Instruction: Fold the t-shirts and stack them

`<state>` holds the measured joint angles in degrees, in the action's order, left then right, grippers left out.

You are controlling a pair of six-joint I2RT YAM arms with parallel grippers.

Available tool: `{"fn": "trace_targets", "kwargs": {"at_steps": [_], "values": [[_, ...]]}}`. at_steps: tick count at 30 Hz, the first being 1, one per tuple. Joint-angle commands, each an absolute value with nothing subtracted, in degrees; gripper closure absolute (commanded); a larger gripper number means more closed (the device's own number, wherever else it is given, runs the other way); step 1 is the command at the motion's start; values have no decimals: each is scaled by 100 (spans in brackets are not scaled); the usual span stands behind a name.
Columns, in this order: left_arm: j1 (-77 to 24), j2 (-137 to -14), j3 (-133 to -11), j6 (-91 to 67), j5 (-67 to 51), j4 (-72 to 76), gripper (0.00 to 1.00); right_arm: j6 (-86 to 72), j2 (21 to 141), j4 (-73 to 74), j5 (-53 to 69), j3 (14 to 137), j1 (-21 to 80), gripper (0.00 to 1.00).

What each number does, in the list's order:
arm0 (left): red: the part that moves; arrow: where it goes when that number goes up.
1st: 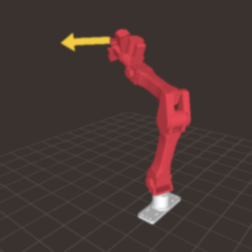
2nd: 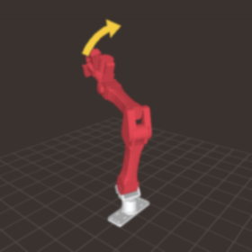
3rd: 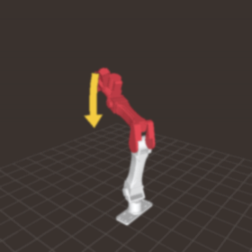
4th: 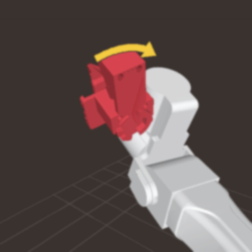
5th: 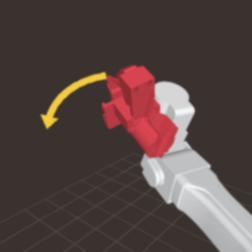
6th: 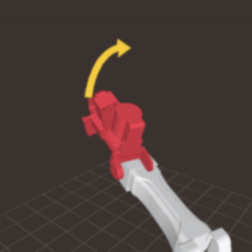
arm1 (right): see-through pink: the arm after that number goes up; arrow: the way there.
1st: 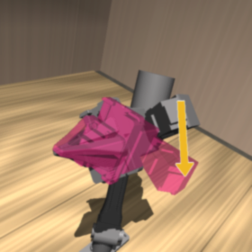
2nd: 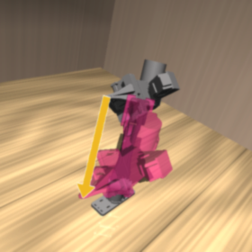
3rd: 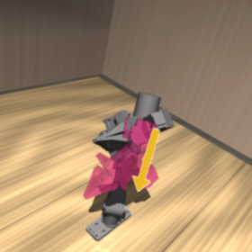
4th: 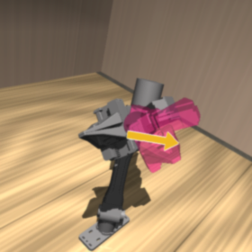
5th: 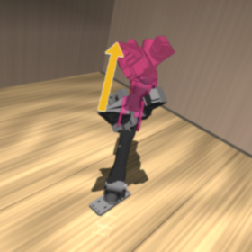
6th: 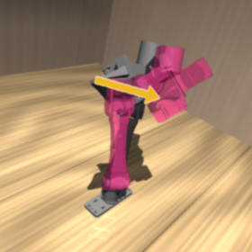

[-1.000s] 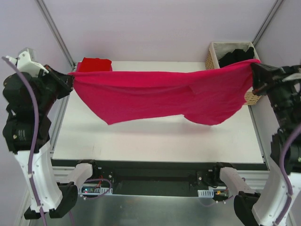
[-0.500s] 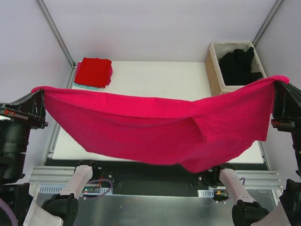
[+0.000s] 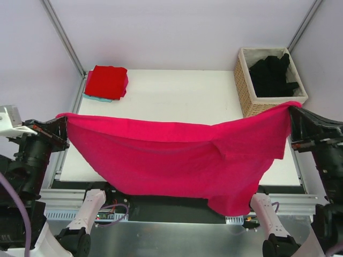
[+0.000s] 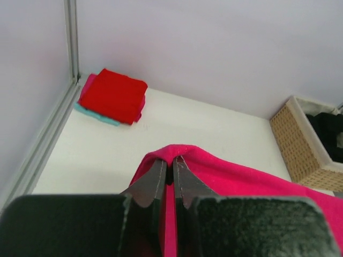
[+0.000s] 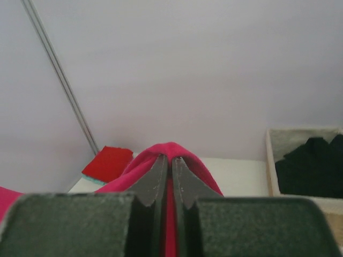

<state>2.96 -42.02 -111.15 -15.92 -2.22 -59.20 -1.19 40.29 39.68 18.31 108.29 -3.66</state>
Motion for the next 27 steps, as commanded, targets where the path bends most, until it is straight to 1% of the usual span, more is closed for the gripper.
{"fn": "trace_targets", "kwargs": {"at_steps": [1,2,5,9,13,16,19,23,27], "values": [[273,-3964,-10548,-1696,-35,-5871,100,-387,3771,4252,1811,10135,-413,96],[281,-3894,-10486,-1722,200,-5897,100,-378,3727,4402,1784,9942,-413,97],[273,-3832,-10450,-1696,369,-6055,100,-255,3525,4894,1644,9678,-413,97],[281,-3893,-10547,-1574,483,-6223,100,-27,3594,5142,1564,9817,-413,98],[273,-3955,-10476,-1591,396,-6153,100,-35,3744,4756,1652,9870,-413,98],[281,-3981,-10433,-1547,291,-5907,100,237,3937,4562,1705,10098,-413,98],[273,-4025,-10179,-1415,71,-5512,100,395,4218,4281,1863,10169,-413,98],[167,-4122,-9679,-1468,53,-5028,100,474,4727,4263,1837,10248,-413,98],[62,-4297,-9308,-1363,211,-4545,100,413,5114,3659,1670,9932,-413,98]]}}
